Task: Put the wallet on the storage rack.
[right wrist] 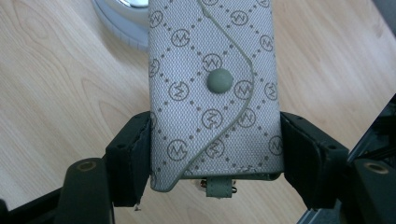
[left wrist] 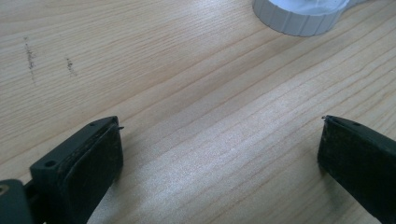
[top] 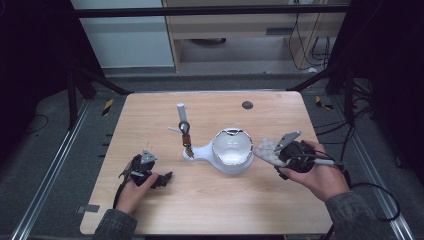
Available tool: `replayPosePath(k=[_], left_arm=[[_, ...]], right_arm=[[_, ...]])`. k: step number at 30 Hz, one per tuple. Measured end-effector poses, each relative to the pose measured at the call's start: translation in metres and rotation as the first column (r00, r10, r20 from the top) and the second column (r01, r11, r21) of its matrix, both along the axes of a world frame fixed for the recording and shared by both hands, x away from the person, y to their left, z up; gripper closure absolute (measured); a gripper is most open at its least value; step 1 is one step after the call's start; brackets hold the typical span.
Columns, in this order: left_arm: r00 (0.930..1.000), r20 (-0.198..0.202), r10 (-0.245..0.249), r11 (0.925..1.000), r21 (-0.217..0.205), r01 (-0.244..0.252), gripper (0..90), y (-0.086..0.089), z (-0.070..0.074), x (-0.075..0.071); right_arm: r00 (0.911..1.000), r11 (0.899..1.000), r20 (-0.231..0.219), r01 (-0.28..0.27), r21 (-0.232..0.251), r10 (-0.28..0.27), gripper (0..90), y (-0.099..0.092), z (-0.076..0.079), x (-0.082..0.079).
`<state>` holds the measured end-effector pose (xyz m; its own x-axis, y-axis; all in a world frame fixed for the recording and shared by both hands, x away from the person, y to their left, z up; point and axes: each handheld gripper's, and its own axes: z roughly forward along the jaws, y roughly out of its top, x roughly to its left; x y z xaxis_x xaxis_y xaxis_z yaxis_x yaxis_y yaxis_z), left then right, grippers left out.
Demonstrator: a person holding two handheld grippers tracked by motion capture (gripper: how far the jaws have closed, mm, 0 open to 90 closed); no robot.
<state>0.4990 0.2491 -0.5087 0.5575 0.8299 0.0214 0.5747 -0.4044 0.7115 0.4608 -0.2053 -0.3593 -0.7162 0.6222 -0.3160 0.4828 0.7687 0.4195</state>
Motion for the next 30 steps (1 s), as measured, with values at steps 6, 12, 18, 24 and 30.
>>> replayPosePath(k=[6, 12, 18, 24, 30], left_arm=[[1.0, 0.0, 0.0, 1.0, 0.0, 0.0, 0.0, 0.0, 0.0, 0.0], [1.0, 0.0, 0.0, 1.0, 0.0, 0.0, 0.0, 0.0, 0.0, 0.0], [1.0, 0.0, 0.0, 1.0, 0.0, 0.0, 0.0, 0.0, 0.0, 0.0], [1.0, 0.0, 0.0, 1.0, 0.0, 0.0, 0.0, 0.0, 0.0, 0.0], [1.0, 0.002, -0.002, 1.0, 0.002, 0.002, 0.0, 0.0, 0.0, 0.0]], right_arm=[[0.999, 0.999, 0.016, -0.041, -0.021, 0.041, 30.8, 0.016, 0.01, 0.005], [0.9977, 0.997, 0.02, -0.064, -0.031, 0.064, 30.8, 0.028, 0.014, 0.008], [0.9962, 0.996, 0.018, -0.085, -0.041, 0.086, 30.9, 0.039, 0.013, 0.01], [0.9947, 0.994, 0.016, -0.101, -0.044, 0.102, 30.9, 0.047, 0.013, 0.012], [0.9931, 0.992, 0.014, -0.116, -0.053, 0.116, 31.0, 0.053, 0.013, 0.013]])
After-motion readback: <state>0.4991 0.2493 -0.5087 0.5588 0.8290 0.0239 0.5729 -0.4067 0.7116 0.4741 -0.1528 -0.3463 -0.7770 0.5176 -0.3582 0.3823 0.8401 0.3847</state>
